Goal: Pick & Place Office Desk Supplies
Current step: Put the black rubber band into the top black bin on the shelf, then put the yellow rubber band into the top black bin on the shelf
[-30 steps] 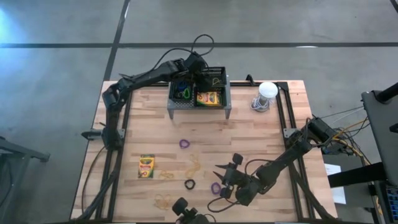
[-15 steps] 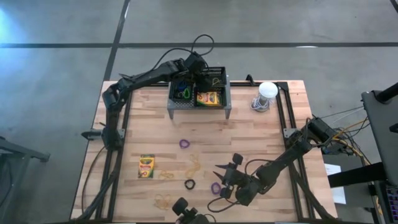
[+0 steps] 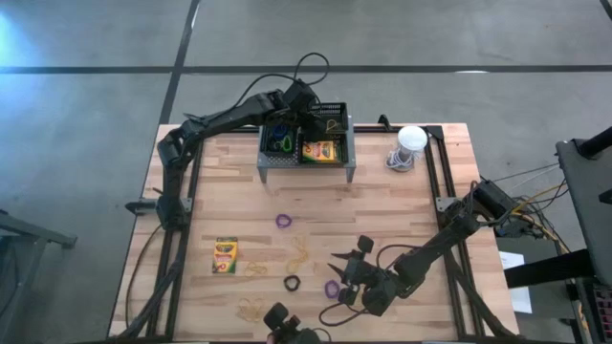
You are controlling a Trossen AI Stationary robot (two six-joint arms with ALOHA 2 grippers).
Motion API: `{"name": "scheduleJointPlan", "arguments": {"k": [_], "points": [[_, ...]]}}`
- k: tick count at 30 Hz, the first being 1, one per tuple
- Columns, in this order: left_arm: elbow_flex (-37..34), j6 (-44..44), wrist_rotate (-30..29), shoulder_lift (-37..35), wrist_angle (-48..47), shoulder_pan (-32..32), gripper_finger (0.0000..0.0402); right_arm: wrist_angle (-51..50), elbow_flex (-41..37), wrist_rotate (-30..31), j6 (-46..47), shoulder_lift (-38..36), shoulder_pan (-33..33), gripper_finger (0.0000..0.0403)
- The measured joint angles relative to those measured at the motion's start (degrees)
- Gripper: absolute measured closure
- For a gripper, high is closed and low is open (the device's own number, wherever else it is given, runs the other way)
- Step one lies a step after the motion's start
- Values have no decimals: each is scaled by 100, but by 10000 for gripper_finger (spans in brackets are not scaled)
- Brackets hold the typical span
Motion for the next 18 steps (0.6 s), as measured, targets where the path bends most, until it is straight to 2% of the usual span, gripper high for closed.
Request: {"name": "scheduleJointPlan", "arguments": {"k": [9,13,18], "points": [[241,6,34,-261,-74,59,206,0,-2,0,0,0,0,280],[364,9,143,-700,-135,-4,202,-7,-2,39,-21,-20,34,280],[382,123,669,-1483,-164,-392,209,4,-2,254,-328,-205,188,280]]}}
